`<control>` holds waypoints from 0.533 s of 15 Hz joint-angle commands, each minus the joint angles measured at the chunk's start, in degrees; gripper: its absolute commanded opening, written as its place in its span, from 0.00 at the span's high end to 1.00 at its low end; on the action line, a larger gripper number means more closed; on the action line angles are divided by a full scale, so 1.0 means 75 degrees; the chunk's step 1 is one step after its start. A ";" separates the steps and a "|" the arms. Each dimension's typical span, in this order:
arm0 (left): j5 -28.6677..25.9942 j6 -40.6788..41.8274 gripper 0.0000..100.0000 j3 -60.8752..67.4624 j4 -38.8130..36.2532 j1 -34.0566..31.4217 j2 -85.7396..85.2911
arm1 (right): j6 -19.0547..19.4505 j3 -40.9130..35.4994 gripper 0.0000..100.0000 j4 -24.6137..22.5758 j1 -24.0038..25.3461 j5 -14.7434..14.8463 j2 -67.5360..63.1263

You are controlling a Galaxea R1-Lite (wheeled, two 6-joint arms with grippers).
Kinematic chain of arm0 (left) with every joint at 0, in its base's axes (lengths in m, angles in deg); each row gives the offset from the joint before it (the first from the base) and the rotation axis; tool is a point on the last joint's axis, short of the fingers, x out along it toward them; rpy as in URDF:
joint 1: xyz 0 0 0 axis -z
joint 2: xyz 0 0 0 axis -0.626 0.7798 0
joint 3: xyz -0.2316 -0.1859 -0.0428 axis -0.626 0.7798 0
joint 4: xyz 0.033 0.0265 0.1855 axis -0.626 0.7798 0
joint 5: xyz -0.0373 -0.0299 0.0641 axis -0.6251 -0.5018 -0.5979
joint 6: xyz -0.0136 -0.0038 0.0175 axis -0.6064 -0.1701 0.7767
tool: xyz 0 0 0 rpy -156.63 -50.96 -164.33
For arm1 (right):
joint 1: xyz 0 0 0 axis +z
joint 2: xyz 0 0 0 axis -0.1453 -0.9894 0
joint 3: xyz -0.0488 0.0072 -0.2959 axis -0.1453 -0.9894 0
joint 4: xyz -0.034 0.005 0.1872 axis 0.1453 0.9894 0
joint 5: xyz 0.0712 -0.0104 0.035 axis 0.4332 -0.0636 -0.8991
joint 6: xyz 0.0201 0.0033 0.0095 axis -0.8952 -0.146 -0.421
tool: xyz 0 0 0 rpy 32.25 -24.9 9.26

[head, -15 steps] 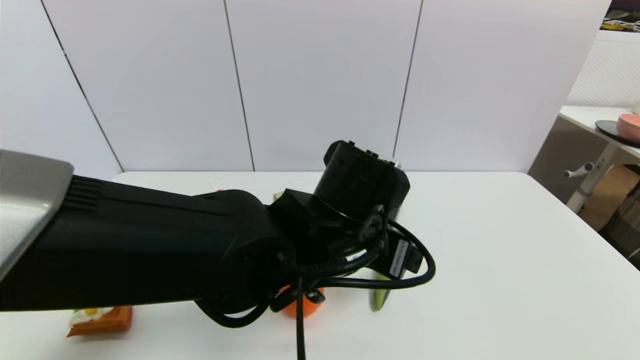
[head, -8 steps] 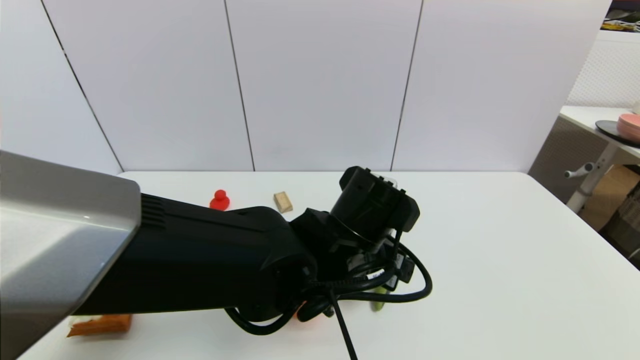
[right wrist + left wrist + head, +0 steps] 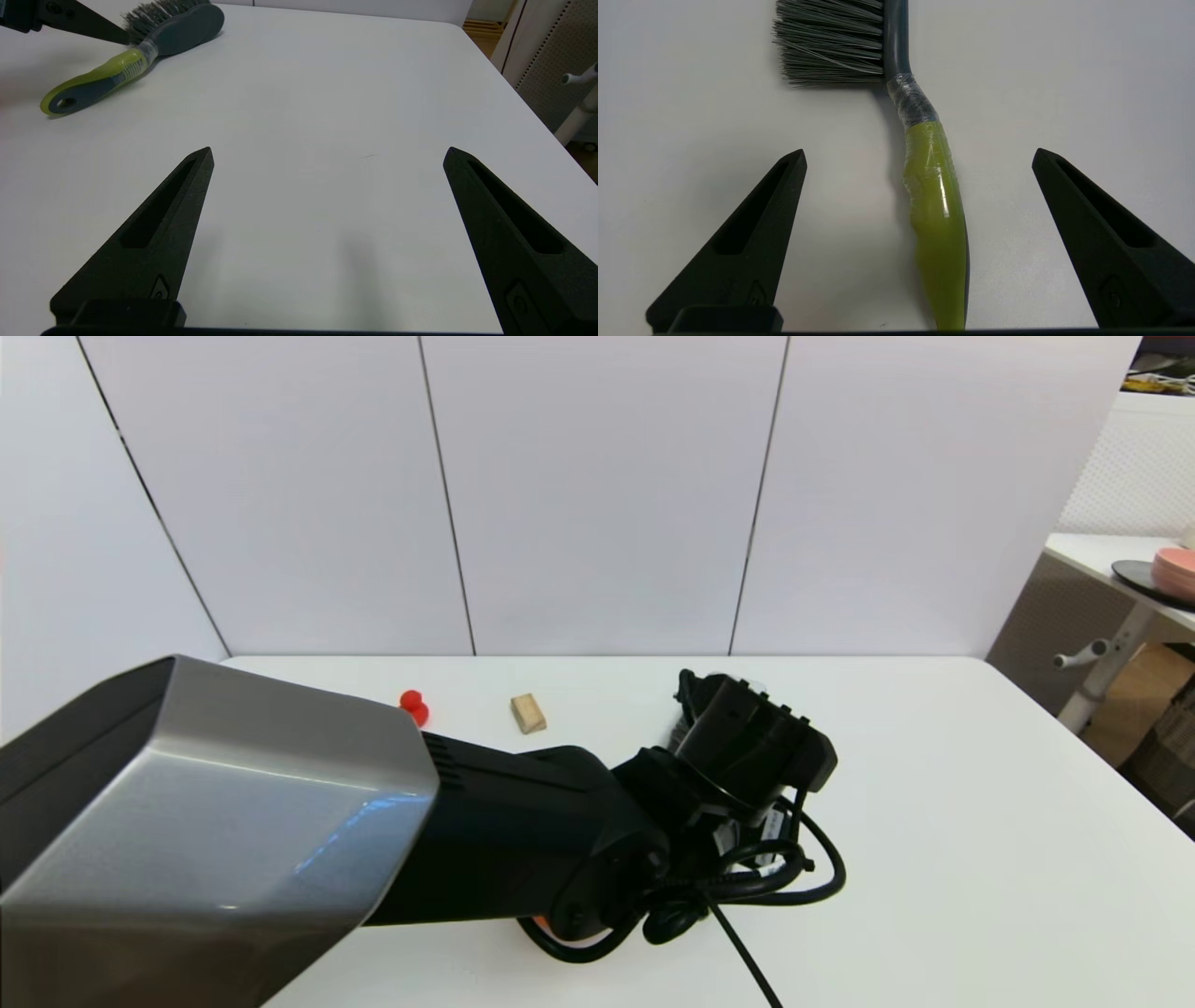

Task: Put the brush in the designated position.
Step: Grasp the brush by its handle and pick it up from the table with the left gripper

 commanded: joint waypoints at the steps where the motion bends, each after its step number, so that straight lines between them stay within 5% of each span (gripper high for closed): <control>1: 0.0040 -0.0005 0.00 -0.0147 -0.0091 -0.0015 0.0306 | 0.0005 -0.0012 0.00 -0.0001 0.0002 -0.0001 -0.0010; 8: 0.0016 0.0042 0.00 -0.0944 -0.0068 -0.0108 0.0692 | 0.0005 -0.0012 0.00 -0.0001 0.0002 -0.0001 -0.0010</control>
